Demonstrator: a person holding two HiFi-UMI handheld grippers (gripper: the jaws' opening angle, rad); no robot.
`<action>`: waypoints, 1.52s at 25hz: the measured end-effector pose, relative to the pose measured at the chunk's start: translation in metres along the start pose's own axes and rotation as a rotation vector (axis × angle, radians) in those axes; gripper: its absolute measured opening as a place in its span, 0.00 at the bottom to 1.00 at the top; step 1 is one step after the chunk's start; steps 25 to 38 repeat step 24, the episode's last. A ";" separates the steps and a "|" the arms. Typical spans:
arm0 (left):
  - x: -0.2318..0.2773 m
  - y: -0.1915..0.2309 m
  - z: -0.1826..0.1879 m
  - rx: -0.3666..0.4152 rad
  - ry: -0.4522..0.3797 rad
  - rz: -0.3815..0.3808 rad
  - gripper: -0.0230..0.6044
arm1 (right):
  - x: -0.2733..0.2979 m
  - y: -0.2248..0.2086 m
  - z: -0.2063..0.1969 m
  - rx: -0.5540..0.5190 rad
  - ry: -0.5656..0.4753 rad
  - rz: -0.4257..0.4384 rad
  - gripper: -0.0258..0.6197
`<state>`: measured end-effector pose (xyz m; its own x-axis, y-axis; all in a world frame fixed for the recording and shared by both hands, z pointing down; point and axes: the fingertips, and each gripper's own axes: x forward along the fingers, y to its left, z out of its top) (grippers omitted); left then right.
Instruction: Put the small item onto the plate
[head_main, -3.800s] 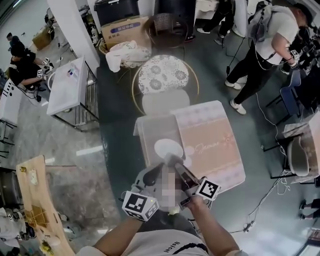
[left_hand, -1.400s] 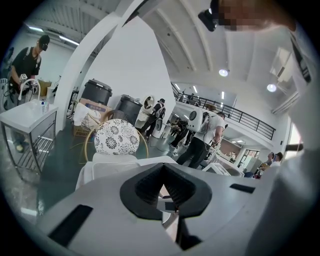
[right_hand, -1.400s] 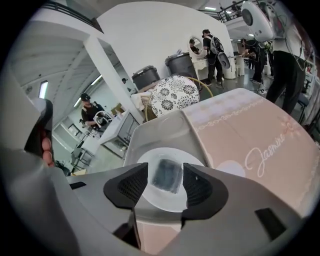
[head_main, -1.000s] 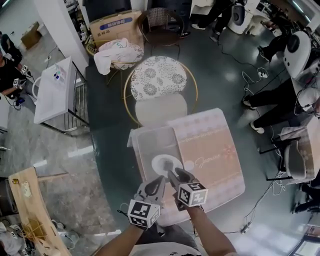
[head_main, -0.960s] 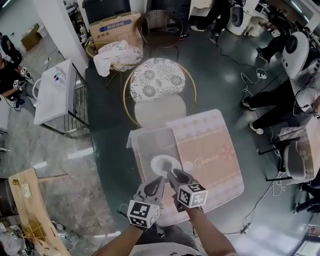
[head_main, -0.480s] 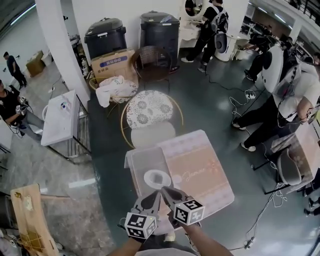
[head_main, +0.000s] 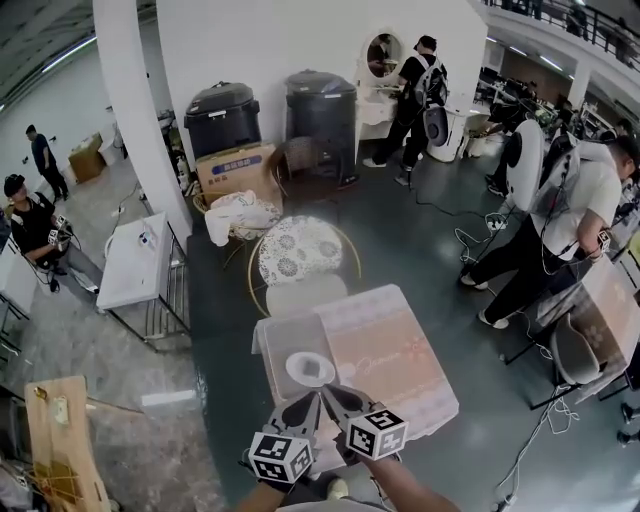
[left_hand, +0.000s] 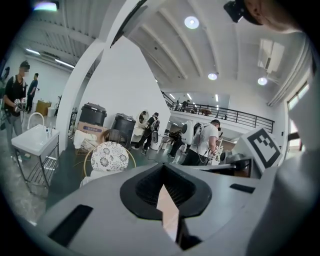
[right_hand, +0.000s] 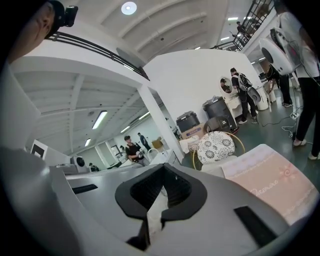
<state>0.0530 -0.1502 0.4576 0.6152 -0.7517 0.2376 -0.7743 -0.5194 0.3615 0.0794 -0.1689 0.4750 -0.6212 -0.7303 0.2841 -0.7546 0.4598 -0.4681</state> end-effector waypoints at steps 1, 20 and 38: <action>-0.004 -0.004 0.001 0.002 -0.008 0.002 0.05 | -0.006 0.001 0.000 -0.004 -0.006 -0.003 0.06; -0.057 -0.031 0.004 0.011 -0.093 0.068 0.04 | -0.054 0.039 0.001 -0.067 -0.042 0.044 0.06; -0.060 -0.033 0.004 0.015 -0.097 0.066 0.04 | -0.058 0.041 0.000 -0.071 -0.045 0.043 0.06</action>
